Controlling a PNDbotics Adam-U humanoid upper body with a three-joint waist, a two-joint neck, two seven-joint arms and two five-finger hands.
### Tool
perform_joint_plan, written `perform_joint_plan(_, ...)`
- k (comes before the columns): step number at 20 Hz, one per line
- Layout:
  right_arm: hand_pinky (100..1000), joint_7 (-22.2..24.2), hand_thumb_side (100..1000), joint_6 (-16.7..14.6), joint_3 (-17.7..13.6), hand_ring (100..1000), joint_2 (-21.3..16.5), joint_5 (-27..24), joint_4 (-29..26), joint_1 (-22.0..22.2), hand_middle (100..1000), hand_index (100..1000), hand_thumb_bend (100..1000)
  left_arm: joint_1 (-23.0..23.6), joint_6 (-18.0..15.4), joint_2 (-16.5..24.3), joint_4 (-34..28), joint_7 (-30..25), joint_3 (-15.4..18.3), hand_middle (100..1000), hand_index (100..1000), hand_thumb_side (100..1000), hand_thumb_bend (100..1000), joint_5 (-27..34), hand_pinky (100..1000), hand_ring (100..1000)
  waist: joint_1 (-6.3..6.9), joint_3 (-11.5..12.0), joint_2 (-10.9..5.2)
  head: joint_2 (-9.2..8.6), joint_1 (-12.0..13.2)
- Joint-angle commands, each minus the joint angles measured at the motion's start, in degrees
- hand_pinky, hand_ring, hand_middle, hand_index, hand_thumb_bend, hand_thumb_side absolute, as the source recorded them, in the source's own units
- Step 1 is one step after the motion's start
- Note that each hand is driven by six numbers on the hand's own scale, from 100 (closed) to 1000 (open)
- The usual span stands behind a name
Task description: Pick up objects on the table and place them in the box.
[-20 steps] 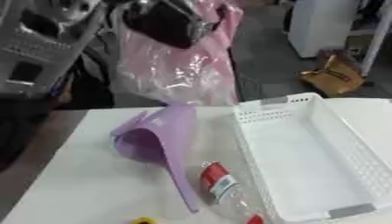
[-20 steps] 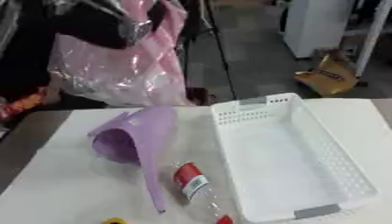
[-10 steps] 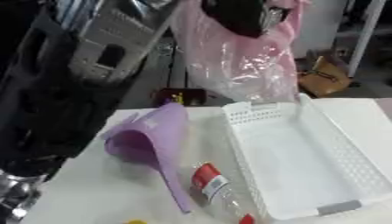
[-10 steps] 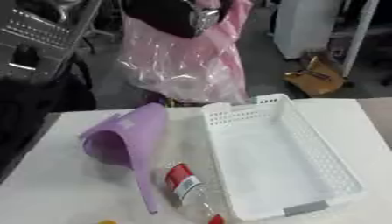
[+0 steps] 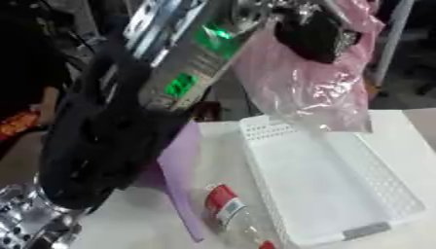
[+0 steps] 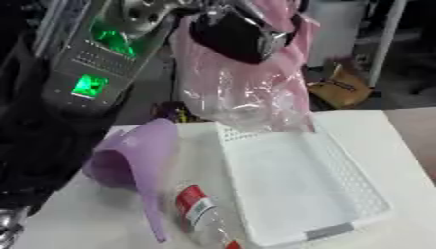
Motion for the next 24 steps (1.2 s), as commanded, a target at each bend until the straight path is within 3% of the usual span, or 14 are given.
perform_joint_plan(1, 659, -3.02, 546, -3.46, 0.09, 565, -1.69, -0.61, -1.09, -0.39, 529, 529, 100, -0.61, 7.03, -1.49, -0.17, -5.71, -0.48, 551, 659, 100, 100, -1.18, 299, 316, -0.38, -0.43, -0.66, -1.18, 0.22)
perform_joint_plan(8, 658, -2.90, 544, -3.64, 0.14, 564, -1.54, -0.88, -1.09, -0.77, 529, 527, 100, 0.90, 7.41, -3.40, 1.53, -4.23, -1.89, 547, 662, 100, 100, -6.95, 294, 313, -0.27, -1.33, -0.18, -1.98, 0.21)
perform_joint_plan(17, 658, -2.89, 544, -3.81, 0.12, 564, -1.16, -1.08, -1.09, -1.16, 529, 526, 100, 3.59, 8.70, -5.41, 6.56, 9.30, -4.03, 536, 659, 100, 100, -10.69, 288, 301, -0.39, -2.06, 0.53, -2.64, 0.30)
perform_joint_plan(24, 656, -2.84, 541, -3.86, 0.09, 563, -0.96, -1.15, -1.09, -1.39, 528, 525, 100, 4.29, 7.16, -7.09, 14.29, 18.17, -4.72, 530, 655, 100, 100, -12.66, 282, 299, -0.33, -2.38, 0.95, -2.80, 0.58)
